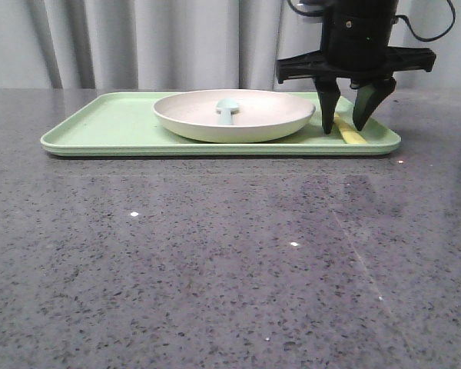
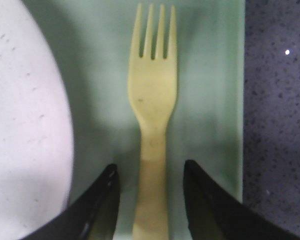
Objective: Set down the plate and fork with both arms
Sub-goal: 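Lower the fork onto the tray beside the plate and open the right gripper, then raise the right gripper away from the fork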
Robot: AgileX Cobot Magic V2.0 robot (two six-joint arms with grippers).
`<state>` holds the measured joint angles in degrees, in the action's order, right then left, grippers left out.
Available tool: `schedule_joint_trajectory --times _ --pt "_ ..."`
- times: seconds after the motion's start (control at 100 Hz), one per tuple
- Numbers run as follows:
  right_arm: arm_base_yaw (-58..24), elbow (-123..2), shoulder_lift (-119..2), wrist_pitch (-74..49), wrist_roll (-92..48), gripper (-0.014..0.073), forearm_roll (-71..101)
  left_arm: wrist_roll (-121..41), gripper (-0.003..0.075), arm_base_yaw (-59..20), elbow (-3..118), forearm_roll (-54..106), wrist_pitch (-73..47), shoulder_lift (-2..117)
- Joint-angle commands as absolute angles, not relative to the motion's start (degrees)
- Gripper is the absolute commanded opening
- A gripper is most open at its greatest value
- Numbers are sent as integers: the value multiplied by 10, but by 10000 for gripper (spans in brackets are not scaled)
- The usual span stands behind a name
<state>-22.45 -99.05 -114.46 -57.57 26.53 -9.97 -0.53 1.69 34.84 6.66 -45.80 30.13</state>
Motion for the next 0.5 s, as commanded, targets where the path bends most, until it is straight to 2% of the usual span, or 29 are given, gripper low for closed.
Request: schedule_joint_trajectory --times 0.0,0.49 --pt "-222 -1004 -1114 -570 261 354 -106 0 399 16 363 74 -417 303" --pt "-222 -1004 -986 -582 245 352 -149 0 399 16 363 74 -417 303"
